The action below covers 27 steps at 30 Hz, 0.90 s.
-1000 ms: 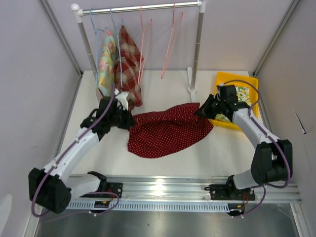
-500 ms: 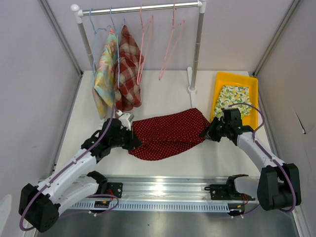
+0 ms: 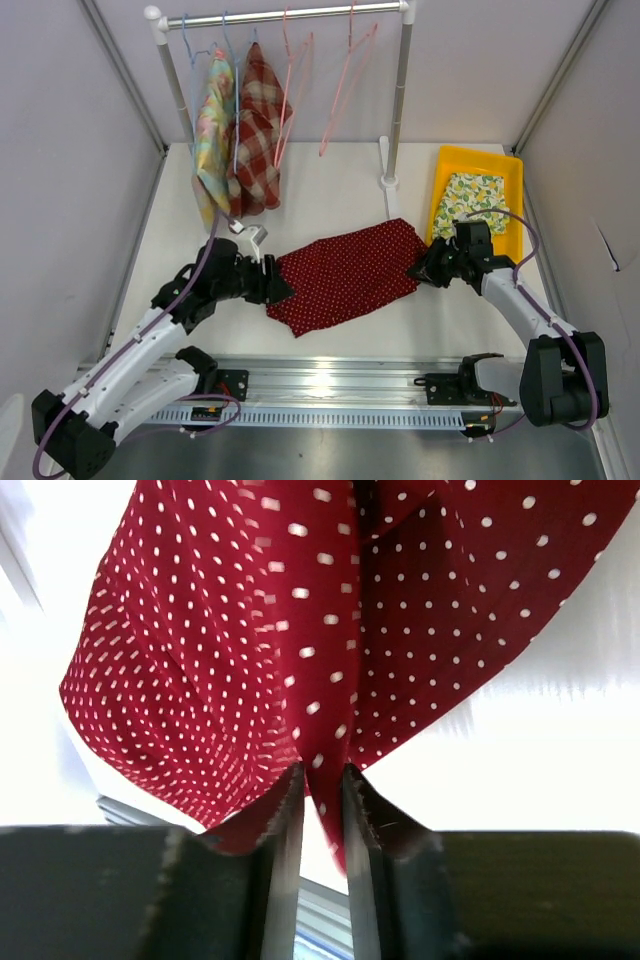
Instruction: Place the skirt on the hanger
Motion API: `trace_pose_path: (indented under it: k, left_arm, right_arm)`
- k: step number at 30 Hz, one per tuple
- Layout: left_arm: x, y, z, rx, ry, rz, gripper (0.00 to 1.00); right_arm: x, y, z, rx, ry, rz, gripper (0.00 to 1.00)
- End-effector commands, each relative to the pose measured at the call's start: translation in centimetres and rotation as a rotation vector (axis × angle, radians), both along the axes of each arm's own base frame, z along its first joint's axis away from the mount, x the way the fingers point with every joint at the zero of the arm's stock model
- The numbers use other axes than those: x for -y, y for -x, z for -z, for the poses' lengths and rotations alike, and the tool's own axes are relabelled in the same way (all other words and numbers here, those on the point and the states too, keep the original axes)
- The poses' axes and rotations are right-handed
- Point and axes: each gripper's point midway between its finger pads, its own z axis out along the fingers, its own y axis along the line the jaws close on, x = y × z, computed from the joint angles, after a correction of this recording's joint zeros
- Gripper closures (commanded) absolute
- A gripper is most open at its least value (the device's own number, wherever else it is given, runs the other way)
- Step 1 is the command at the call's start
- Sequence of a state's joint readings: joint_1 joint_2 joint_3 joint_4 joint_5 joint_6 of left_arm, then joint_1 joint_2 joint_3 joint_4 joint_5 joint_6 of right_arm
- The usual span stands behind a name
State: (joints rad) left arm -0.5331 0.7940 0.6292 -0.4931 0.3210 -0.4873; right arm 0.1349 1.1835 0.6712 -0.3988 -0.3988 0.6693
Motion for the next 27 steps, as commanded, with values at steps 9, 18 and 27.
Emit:
trace_pose_path:
  k: [9,18,27]
  left_arm:
    - [1.2,-0.7,-19.0,0.432,0.176,0.103,0.42]
    - [-0.7,-11.1,-34.2,0.841,0.068,-0.208,0.39]
    - [0.2,-24.7,-35.3,0.84,-0.09,-0.314,0.4]
  right_arm:
    - [0.5,-1.6,-5.8,0.142,0.037,-0.022,0.3]
    - [1.2,-1.9,-9.7,0.227,0.075,-0.001,0.28]
    - [0.7,-1.9,-14.8,0.353,0.043,-0.023,0.29]
